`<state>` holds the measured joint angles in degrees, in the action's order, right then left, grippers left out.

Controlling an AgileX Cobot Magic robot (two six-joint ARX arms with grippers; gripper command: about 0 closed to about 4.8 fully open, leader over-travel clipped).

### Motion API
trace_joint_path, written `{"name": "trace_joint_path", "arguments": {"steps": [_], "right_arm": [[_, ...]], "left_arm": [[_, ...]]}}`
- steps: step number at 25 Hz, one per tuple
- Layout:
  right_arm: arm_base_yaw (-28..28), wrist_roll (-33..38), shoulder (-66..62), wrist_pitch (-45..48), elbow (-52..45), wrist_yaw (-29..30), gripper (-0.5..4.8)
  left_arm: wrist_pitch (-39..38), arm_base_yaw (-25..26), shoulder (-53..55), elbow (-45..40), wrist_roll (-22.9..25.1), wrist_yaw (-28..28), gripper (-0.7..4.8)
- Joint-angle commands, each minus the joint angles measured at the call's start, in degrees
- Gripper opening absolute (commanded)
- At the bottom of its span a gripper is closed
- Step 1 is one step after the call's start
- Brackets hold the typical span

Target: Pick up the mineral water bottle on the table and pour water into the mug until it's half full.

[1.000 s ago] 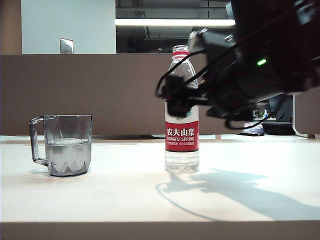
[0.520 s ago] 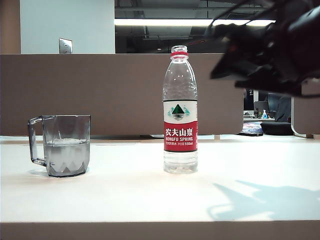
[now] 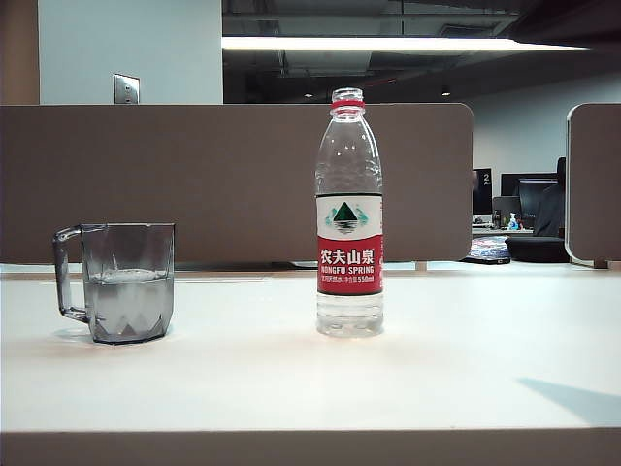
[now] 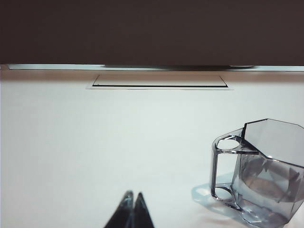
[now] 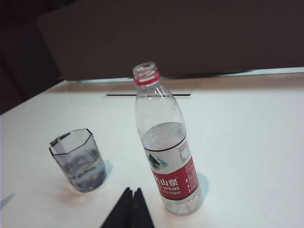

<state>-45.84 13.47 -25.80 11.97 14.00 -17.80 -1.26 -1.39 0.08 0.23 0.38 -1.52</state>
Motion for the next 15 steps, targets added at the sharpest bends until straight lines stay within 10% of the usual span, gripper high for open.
{"name": "trace_joint_path", "arguments": {"steps": [1, 15], "right_arm": [[0.0, 0.02, 4.5, -0.68, 0.31, -0.07, -0.06], [4.48, -10.38, 21.86, -1.38, -1.01, 1.97, -0.06]], "left_arm": [[0.42, 0.02, 0.0, 0.2, 0.02, 0.26, -0.05], [0.44, 0.02, 0.0, 0.2, 0.02, 0.26, -0.05]]}}
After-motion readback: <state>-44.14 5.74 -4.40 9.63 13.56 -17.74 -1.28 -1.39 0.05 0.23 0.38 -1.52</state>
